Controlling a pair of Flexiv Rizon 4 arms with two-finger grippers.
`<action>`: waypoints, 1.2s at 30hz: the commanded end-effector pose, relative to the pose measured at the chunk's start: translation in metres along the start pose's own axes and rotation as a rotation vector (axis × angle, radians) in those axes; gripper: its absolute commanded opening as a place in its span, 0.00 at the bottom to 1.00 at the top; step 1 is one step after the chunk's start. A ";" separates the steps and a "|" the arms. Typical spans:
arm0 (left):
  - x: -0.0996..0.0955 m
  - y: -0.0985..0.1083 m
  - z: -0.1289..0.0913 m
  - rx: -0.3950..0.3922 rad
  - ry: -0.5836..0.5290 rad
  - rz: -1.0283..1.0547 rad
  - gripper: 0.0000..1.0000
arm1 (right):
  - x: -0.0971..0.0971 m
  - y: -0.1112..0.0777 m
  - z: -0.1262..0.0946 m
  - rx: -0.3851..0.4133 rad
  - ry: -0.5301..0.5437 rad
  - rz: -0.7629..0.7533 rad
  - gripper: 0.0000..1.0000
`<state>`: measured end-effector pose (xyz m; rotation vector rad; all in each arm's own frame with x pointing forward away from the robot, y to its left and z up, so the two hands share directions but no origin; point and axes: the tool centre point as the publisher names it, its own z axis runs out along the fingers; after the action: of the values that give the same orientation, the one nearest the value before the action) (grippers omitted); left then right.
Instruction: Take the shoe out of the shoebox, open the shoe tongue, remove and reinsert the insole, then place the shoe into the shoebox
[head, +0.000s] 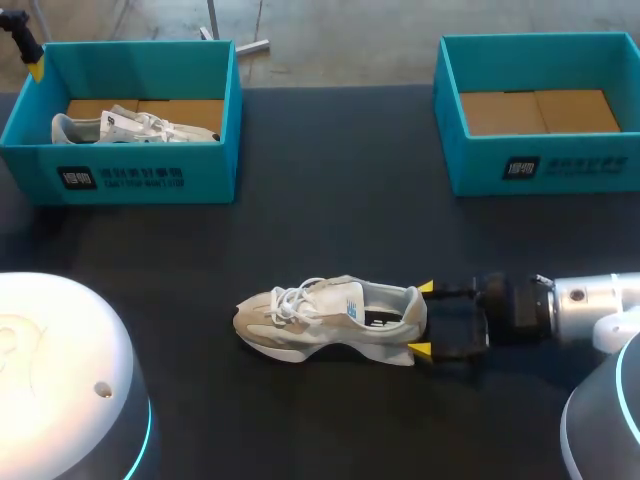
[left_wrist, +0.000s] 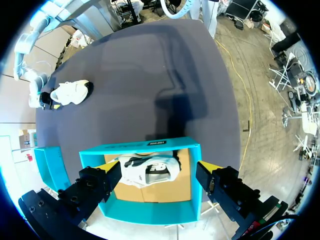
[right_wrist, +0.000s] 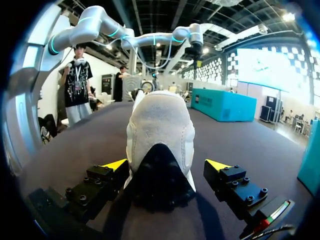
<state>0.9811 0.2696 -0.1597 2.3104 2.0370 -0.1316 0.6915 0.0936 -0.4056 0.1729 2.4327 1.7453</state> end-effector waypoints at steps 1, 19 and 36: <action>0.000 0.000 0.000 -0.001 0.002 0.000 1.00 | 0.001 0.000 0.003 0.005 0.009 0.005 1.00; 0.000 0.000 0.000 -0.001 0.002 0.000 1.00 | 0.005 0.004 0.016 0.021 0.004 -0.001 1.00; 0.000 0.000 0.000 -0.001 0.002 0.000 1.00 | 0.007 0.002 0.027 0.023 0.014 0.006 1.00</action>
<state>0.9811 0.2696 -0.1597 2.3105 2.0370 -0.1316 0.6873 0.1162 -0.4125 0.1721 2.4566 1.7343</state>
